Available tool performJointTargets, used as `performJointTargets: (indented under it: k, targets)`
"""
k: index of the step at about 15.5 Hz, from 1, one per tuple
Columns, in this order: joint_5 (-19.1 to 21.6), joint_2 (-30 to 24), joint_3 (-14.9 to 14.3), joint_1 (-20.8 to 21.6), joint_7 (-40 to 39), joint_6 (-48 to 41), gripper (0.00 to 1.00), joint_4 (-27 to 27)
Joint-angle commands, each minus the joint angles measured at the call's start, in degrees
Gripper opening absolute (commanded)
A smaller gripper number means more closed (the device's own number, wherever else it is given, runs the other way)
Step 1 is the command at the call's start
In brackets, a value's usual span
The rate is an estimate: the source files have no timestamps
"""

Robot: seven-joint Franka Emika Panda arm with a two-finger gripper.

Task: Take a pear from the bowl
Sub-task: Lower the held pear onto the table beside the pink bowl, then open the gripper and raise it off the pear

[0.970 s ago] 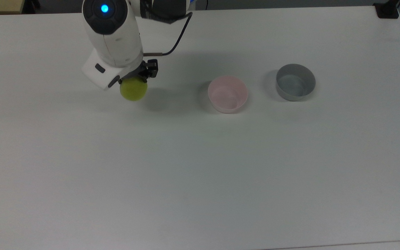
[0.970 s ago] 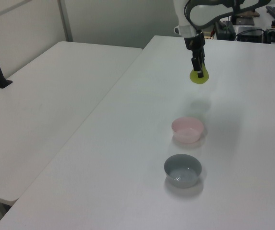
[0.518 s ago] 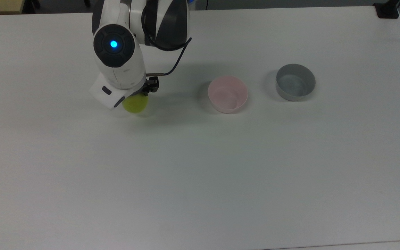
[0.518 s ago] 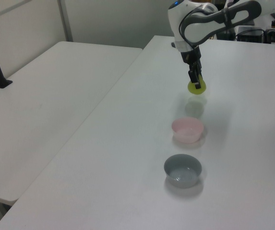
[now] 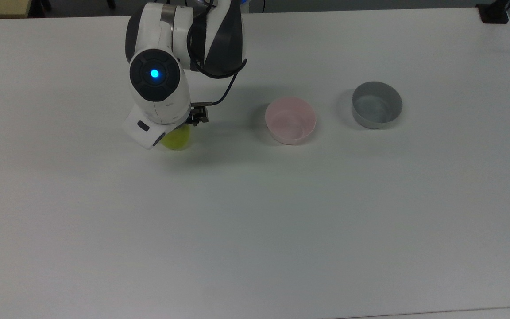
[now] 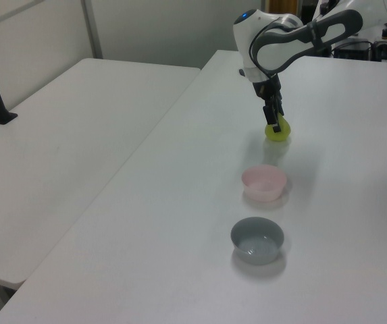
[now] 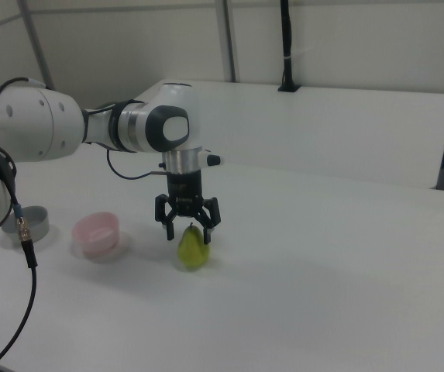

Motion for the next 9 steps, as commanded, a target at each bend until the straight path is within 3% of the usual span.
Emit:
performJointTargets:
  k: [1,5,9]
  targets:
    - [-1.04,-1.23,-0.1,0.39,0.12,0.87,1.0,-0.8]
    - [-0.16,-7.37,-0.01,0.13,0.21,-0.35,1.0,-0.7]
    - [0.28,-13.79,-0.1,-0.05,1.17,-6.94,1.0,-0.53]
